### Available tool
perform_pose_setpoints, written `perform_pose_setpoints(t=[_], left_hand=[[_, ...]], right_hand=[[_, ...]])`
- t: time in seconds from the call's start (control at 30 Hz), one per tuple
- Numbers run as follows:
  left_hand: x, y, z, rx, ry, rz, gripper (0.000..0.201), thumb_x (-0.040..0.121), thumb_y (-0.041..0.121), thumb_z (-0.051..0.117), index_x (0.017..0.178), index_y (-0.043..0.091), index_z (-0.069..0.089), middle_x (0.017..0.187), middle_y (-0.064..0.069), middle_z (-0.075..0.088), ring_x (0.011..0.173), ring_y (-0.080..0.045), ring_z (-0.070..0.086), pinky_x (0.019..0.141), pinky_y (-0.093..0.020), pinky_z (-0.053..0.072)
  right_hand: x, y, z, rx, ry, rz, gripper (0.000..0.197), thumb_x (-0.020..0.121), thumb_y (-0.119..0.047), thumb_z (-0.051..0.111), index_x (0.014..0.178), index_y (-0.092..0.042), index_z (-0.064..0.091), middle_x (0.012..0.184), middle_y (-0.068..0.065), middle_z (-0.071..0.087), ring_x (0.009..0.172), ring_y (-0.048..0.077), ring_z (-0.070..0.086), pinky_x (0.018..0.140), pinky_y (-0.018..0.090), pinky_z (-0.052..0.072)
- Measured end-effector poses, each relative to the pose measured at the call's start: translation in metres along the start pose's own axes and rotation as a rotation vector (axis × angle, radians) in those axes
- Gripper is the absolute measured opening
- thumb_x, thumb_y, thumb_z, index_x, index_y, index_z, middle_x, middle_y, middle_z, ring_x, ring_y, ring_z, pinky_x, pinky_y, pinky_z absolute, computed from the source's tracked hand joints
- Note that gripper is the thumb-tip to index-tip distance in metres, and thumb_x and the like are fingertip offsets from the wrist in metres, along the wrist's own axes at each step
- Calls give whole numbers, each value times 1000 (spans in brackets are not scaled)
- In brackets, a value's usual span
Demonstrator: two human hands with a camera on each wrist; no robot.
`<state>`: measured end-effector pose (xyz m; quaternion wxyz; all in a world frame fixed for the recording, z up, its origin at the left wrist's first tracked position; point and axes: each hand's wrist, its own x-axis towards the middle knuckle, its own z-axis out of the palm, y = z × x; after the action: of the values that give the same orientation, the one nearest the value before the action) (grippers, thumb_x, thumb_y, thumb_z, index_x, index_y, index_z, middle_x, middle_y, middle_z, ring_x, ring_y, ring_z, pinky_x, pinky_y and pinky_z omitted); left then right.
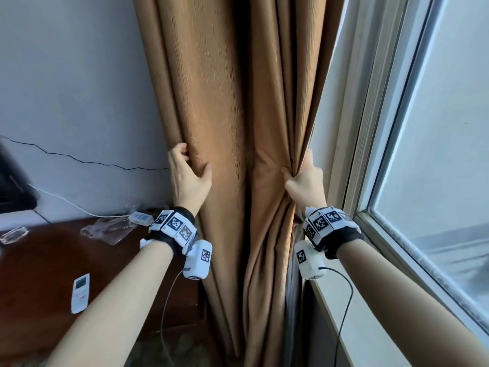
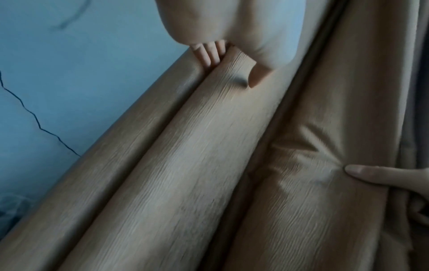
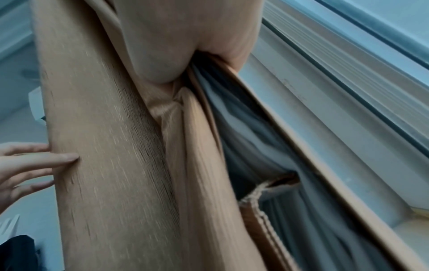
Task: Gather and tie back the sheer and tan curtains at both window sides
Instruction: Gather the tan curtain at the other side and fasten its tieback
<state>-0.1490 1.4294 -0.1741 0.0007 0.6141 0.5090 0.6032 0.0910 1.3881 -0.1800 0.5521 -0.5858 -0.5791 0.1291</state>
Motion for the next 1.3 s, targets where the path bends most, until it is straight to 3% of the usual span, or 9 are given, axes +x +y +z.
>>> perform_pose_setpoints(t=[0.17, 0.27, 0.43, 0.6, 0.77, 0.87, 1.1, 1.2, 1.3], left_hand=[[6, 3, 13, 67, -122, -142, 57, 83, 31, 68, 126, 0, 48, 124, -15, 55, 117, -30, 50, 103, -38, 38], [-3, 18, 18, 35, -109, -288, 35, 88, 32, 61, 108, 2, 61, 107, -19, 67, 104, -36, 61, 88, -38, 48], [-54, 73, 38, 26, -153, 129, 14, 85, 15, 61, 80, 2, 57, 75, -20, 63, 73, -42, 61, 61, -40, 46], [-93, 93, 71, 148, -458, 267, 49, 85, 7, 57, 130, -3, 42, 114, -22, 57, 95, -41, 61, 75, -44, 50], [-97, 78, 87, 437, -719, 17, 49, 93, 9, 40, 140, 5, 32, 125, -15, 51, 112, -34, 58, 91, -43, 45], [-90, 78, 89, 545, -801, 71, 44, 92, 11, 40, 135, 5, 40, 120, -15, 57, 109, -34, 60, 90, -41, 47], [-78, 77, 89, 634, -999, 164, 28, 93, 14, 49, 119, 9, 55, 116, -12, 63, 105, -30, 62, 84, -37, 49], [-77, 70, 86, 618, -1071, 187, 35, 90, 14, 50, 124, 8, 49, 117, -14, 61, 104, -33, 61, 85, -39, 49], [-69, 53, 77, 621, -1080, 290, 54, 84, 23, 55, 134, 12, 37, 121, -13, 57, 113, -33, 54, 93, -43, 45]], right_hand=[[-2, -4, 2, -32, 3, -17, 54, 86, -11, 57, 135, -9, 35, 109, 24, 64, 104, 47, 56, 85, 42, 48], [-5, -5, -1, -39, -1, -15, 54, 87, -10, 57, 136, -9, 34, 109, 25, 64, 104, 47, 56, 84, 43, 48], [-5, -8, -3, -63, -3, 7, 51, 84, -8, 54, 132, -9, 36, 107, 25, 64, 101, 47, 56, 81, 41, 48], [-7, -7, -7, -64, -14, 21, 53, 83, -10, 59, 130, -12, 35, 101, 23, 66, 97, 45, 59, 77, 44, 51], [-9, -10, -11, -63, -44, 42, 47, 83, -4, 51, 128, -9, 36, 101, 25, 64, 98, 46, 58, 77, 39, 49], [-8, -12, -7, -58, -45, 47, 45, 84, -5, 50, 126, -8, 35, 100, 25, 63, 96, 46, 58, 76, 40, 49], [-14, -26, -4, 52, -186, 122, 79, 83, -61, 60, 138, -15, 25, 126, 14, 57, 114, 31, 56, 96, 39, 46], [-11, -22, 3, -83, -145, 82, 82, 78, -37, 73, 137, -11, 22, 116, 17, 60, 105, 35, 59, 89, 43, 51], [-8, -18, 4, -84, -56, 81, 57, 79, -9, 58, 128, -10, 30, 100, 19, 63, 94, 42, 60, 79, 42, 52]])
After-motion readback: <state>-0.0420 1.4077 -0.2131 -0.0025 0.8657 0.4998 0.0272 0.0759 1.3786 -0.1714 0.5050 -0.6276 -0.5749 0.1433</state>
